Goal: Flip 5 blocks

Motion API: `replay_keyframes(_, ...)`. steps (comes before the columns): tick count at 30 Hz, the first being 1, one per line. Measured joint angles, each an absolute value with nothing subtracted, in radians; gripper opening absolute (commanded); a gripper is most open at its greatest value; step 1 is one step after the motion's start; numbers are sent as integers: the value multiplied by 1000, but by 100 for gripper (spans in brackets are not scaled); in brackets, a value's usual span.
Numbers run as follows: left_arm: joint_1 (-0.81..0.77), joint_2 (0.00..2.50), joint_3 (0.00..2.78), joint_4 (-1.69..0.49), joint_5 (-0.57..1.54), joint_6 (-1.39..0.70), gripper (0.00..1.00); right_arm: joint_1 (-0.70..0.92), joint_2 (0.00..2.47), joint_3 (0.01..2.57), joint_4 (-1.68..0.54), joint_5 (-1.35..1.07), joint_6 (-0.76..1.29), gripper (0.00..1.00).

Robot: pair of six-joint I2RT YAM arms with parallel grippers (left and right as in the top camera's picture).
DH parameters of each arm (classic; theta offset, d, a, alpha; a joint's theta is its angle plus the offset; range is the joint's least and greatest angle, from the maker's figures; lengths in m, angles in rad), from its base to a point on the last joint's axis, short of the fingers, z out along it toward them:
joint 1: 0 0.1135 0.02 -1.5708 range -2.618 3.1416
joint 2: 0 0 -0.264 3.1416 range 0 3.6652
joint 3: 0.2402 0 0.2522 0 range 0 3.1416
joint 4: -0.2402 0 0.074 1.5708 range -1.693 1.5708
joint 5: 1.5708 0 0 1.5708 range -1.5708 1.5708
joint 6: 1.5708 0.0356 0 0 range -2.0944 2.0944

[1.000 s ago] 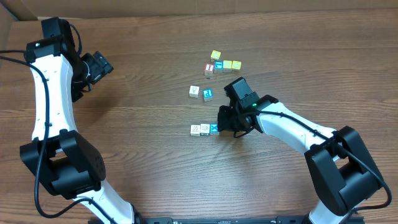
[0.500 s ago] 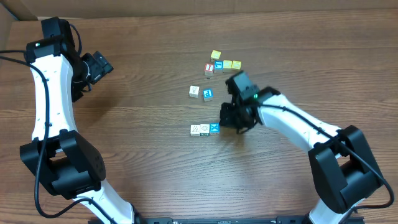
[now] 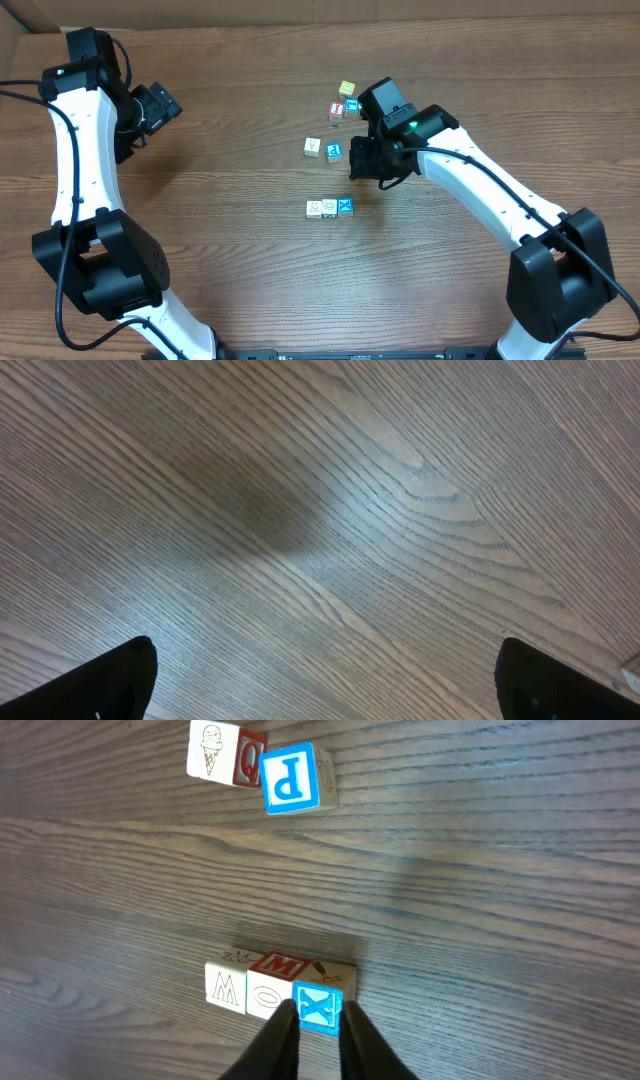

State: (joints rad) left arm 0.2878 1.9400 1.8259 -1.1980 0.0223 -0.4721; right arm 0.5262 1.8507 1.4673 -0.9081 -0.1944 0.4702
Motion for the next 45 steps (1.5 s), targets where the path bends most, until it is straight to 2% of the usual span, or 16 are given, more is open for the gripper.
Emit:
replay_keyframes(5, 288, 1940, 1826, -1198, 23, -472, 100, 472, 1852, 1498, -992, -196, 471, 22)
replay_keyframes(12, 288, 1940, 1826, -1198, 23, -472, 100, 344, 1860, 1798, -1197, -194, 413, 46)
replay_keyframes(15, 288, 1940, 1826, -1198, 23, -472, 100, 310, 1860, 1964, -1256, -190, 373, 52)
replay_keyframes(19, 288, 1940, 1826, -1198, 22, -472, 100, 296, 1859, 2097, -1292, -183, 334, 56)
replay_keyframes(23, 288, 1940, 1826, -1198, 22, -472, 100, 296, 1856, 2123, -1313, -182, 303, 61)
replay_keyframes(31, 288, 1940, 1826, -1198, 22, -472, 100, 338, 1932, 2123, -1316, -179, 255, 65)
replay_keyframes(39, 288, 1940, 1826, -1198, 22, -472, 100, 403, 2116, 2122, -1271, -179, 245, 64)
replay_keyframes(45, 288, 1940, 1826, -1198, 22, -472, 100, 433, 2154, 2122, -1232, -179, 242, 65)
